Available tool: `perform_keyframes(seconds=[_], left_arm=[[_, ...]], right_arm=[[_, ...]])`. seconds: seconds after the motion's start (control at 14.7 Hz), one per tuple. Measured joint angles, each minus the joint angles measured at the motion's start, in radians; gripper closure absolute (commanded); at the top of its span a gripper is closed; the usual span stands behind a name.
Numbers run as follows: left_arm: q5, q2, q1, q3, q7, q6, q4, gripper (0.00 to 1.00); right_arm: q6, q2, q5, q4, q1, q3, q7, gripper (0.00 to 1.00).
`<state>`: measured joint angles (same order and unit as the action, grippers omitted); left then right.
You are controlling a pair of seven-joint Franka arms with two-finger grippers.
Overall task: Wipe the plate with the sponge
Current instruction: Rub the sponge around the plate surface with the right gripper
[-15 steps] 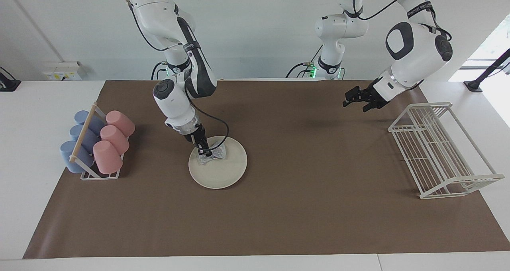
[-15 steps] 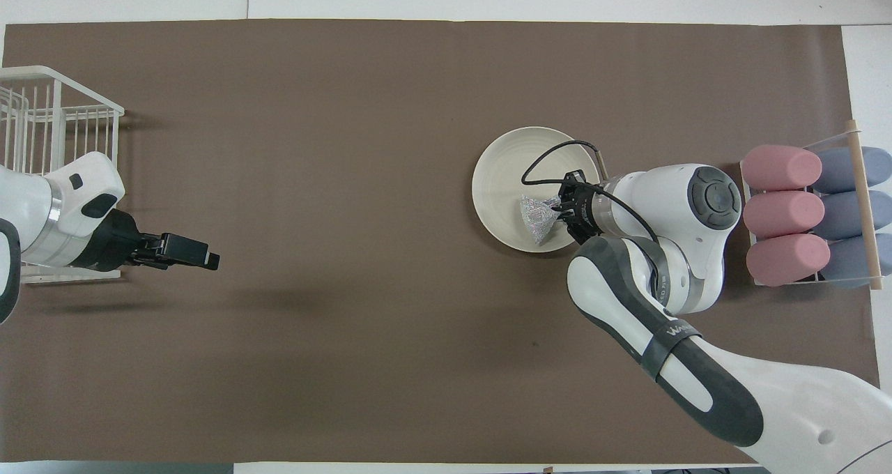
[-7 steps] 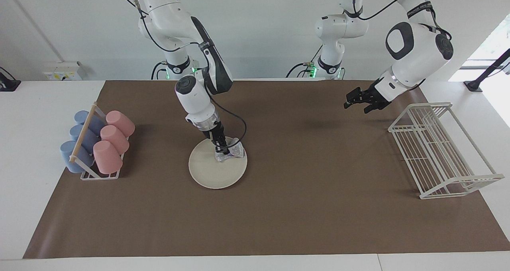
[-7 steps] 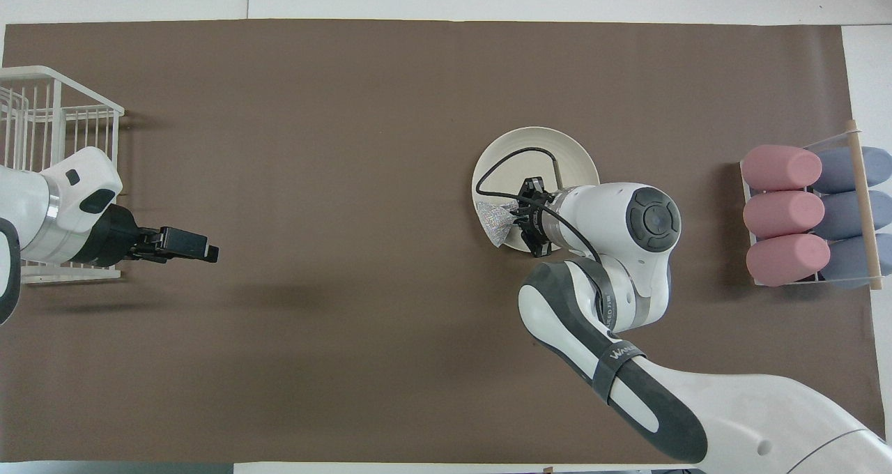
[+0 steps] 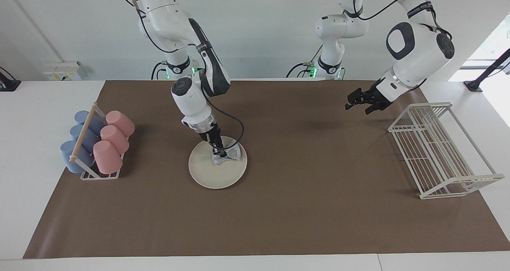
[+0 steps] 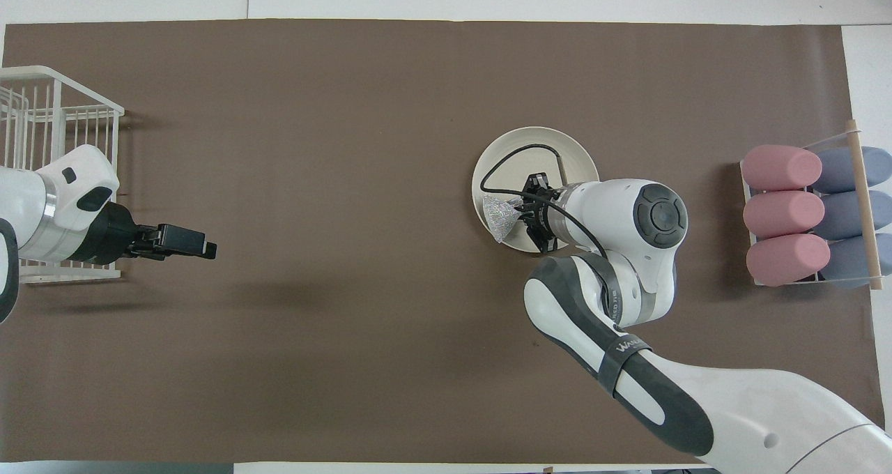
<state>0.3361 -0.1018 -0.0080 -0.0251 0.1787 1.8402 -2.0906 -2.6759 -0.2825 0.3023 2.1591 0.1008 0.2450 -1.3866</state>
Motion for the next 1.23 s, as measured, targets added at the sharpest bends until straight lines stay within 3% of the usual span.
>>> perform_keyframes(seconds=[0.2,0.41,0.82,1.09,1.23], left_arm=[[0.0,0.0,0.0,-0.001,-0.002,0.004,0.0,0.0],[0.0,0.0,0.0,-0.005,-0.029,0.005,0.0,0.0],[0.0,0.0,-0.002,-0.019,-0.142,0.016,0.0,0.0],[0.0,0.001,-0.035,-0.024,-0.159,0.052,0.0,0.0],[0.0,0.001,-0.039,-0.025,-0.161,0.055,0.0,0.0]], right_arm=[[0.004,0.0,0.0,0.0,-0.069,-0.003,0.128,1.0],[0.005,-0.001,0.0,0.0,-0.078,-0.001,0.134,1.0],[-0.033,-0.008,0.0,0.001,0.063,0.003,-0.086,1.0],[-0.049,-0.014,0.001,-0.002,0.074,0.002,-0.101,1.0],[0.003,-0.016,0.001,-0.027,0.072,-0.002,-0.101,1.0]])
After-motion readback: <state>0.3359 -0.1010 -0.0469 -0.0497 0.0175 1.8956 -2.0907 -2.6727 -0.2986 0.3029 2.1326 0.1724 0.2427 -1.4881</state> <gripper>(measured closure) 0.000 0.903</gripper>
